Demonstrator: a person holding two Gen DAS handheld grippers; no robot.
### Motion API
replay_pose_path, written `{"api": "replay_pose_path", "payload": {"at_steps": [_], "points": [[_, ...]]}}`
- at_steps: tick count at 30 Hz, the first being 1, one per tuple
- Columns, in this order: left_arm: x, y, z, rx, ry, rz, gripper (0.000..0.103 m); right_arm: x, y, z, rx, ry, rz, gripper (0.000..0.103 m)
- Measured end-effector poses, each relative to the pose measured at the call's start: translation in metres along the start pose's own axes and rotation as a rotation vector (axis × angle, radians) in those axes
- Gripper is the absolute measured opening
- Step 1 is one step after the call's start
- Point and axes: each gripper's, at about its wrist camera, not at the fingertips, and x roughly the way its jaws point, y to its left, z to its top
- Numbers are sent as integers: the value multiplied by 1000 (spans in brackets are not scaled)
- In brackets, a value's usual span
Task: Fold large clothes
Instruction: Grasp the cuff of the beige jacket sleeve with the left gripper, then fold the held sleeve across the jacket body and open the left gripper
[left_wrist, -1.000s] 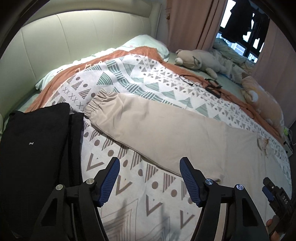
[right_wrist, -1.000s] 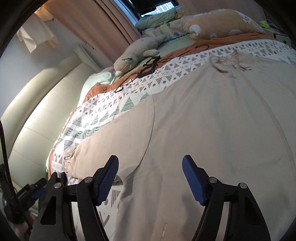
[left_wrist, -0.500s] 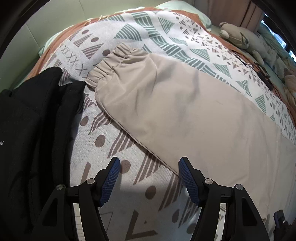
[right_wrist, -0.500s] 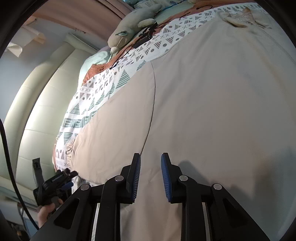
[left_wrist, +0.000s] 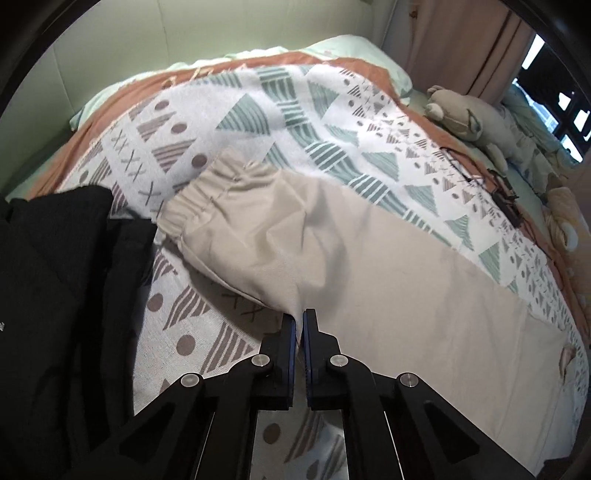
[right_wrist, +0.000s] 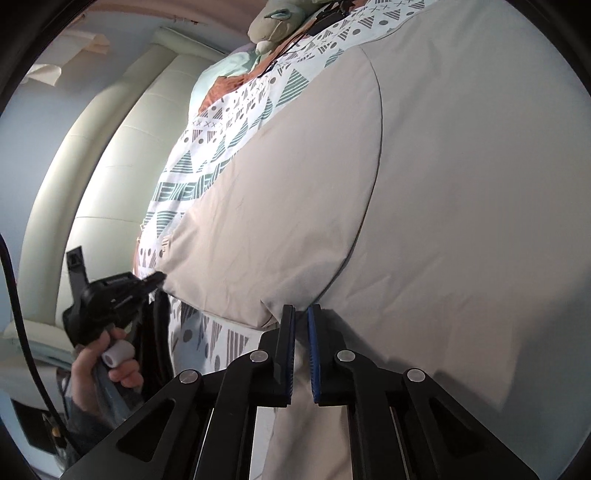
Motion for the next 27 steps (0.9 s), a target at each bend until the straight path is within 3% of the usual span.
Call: {"api": "replay_pose_path", "payload": {"at_steps": [5,11,22,27], "points": [[-60,-37,14,72,-67,-106,3,-4,-6,2,30,-1,14,8],[-134,-96,14,175,-128,-237,3,-56,3,2,-7,-90,4,8],[-215,-197,-36,355,-164,-437,2,-181,-21,-21,24,-299,-67,9],[-232,-236,-68,425,-136,-504,2,-226,-45,-41,90,-385,-38,9]]}}
